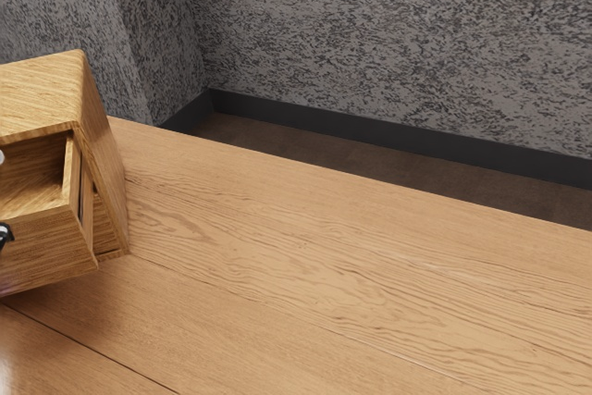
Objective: Push the drawer handle with one arm to close the drawer
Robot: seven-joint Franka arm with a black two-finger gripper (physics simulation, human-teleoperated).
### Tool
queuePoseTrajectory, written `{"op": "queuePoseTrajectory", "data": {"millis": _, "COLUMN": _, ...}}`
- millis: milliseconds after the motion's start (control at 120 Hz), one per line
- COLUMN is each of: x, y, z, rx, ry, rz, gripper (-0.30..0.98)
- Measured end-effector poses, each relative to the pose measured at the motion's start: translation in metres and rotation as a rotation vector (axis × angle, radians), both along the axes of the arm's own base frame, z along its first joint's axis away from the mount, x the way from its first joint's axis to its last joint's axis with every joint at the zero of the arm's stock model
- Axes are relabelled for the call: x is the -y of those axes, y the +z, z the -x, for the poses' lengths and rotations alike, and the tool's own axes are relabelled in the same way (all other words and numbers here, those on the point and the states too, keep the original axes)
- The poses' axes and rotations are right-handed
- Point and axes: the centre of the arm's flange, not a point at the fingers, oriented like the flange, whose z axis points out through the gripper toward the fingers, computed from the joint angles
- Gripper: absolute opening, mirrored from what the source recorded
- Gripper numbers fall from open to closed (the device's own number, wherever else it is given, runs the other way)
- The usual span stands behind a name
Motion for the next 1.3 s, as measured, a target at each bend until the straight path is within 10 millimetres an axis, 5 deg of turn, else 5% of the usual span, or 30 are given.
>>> {"op": "queuePoseTrajectory", "data": {"millis": 717, "x": -0.034, "y": 0.003, "z": 0.004, "rx": 0.068, "ry": 0.169, "rz": -0.007, "gripper": -0.10}}
{"op": "queuePoseTrajectory", "data": {"millis": 950, "x": -0.026, "y": -0.005, "z": -0.007, "rx": 0.102, "ry": 0.138, "rz": -0.013, "gripper": -0.10}}
{"op": "queuePoseTrajectory", "data": {"millis": 1300, "x": -0.044, "y": -0.009, "z": -0.020, "rx": 0.138, "ry": 0.152, "rz": -0.023, "gripper": -0.10}}
